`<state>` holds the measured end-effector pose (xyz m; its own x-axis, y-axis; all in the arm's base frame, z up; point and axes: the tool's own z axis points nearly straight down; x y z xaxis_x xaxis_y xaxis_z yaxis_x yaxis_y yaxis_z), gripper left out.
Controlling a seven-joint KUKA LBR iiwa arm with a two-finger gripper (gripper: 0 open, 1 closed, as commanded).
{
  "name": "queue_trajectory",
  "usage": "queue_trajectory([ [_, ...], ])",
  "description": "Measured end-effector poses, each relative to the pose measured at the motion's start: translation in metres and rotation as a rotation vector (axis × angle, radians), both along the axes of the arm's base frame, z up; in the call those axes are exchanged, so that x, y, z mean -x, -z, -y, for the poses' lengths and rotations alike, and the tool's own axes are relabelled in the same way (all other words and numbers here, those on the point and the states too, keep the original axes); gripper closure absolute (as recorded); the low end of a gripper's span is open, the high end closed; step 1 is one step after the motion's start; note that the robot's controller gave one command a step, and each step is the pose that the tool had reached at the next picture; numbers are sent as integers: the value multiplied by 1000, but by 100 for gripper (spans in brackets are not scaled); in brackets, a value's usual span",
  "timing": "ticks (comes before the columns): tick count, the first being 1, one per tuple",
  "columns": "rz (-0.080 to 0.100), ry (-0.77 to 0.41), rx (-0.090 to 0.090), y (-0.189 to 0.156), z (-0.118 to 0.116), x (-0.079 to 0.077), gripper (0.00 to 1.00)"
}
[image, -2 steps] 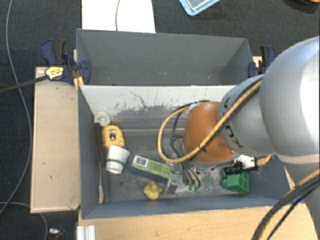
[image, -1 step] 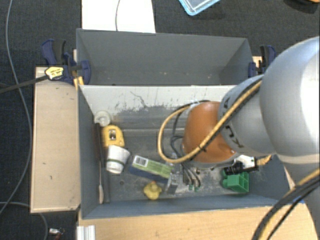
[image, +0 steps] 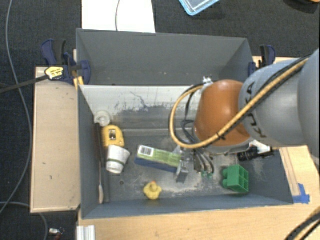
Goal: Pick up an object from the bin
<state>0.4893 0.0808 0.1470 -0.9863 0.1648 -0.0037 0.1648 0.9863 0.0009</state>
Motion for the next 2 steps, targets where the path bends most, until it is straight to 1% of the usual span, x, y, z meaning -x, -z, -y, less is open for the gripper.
queue_trajectory([
  [1, 0, -1, 0, 0, 0, 0, 100],
  [2, -5, 26, 1, -56, 7, -1, 100],
])
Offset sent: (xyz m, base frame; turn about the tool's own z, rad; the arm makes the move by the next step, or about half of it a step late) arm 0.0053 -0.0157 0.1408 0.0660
